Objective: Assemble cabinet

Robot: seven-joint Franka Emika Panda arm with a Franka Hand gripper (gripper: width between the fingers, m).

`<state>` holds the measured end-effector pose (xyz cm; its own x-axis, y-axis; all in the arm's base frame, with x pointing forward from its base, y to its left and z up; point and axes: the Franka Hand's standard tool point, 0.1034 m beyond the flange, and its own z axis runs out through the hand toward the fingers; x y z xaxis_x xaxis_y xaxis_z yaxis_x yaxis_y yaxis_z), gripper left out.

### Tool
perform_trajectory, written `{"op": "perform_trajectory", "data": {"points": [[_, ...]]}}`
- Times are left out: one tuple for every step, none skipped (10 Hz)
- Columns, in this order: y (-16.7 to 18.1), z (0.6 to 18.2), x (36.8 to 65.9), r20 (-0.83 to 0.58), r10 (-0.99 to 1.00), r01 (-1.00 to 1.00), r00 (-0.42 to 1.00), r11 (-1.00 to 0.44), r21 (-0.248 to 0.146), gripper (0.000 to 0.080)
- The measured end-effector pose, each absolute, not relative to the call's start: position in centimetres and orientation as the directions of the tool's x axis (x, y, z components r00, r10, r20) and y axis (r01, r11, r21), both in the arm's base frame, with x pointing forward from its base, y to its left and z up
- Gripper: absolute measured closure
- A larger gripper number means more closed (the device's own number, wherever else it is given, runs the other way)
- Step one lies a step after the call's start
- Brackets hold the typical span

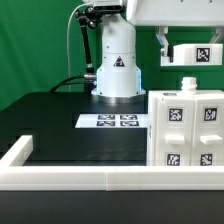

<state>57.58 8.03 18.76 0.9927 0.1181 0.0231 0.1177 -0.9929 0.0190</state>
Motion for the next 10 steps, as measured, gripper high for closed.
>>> {"op": "perform_trajectory", "data": {"points": [[7.9, 18.3, 58.0, 0.017, 0.165, 0.165, 0.986, -0.986, 0.023, 0.0238], [8.0, 18.0, 58.7, 0.015, 0.17, 0.17, 0.985, -0.985, 0.026, 0.0238], [8.2, 17.8, 59.3, 0.013, 0.175, 0.175, 0.984, -0.984, 0.029, 0.0238], [8.2, 17.3, 59.7, 0.009, 0.18, 0.18, 0.984, -0.983, 0.031, 0.0238], [8.2, 17.2, 60.0, 0.012, 0.18, 0.18, 0.984, -0.983, 0.033, 0.0238], [8.2, 17.3, 60.1, 0.015, 0.181, 0.18, 0.983, -0.983, 0.034, 0.0238], [8.1, 17.2, 60.2, 0.024, 0.18, 0.179, 0.983, -0.983, 0.035, 0.0238], [8.0, 16.9, 60.1, 0.027, 0.179, 0.178, 0.983, -0.983, 0.036, 0.0238], [7.8, 16.6, 60.0, 0.034, 0.182, 0.181, 0.983, -0.983, 0.036, 0.0238], [7.6, 16.1, 59.9, 0.035, 0.185, 0.184, 0.982, -0.982, 0.037, 0.0238]]}}
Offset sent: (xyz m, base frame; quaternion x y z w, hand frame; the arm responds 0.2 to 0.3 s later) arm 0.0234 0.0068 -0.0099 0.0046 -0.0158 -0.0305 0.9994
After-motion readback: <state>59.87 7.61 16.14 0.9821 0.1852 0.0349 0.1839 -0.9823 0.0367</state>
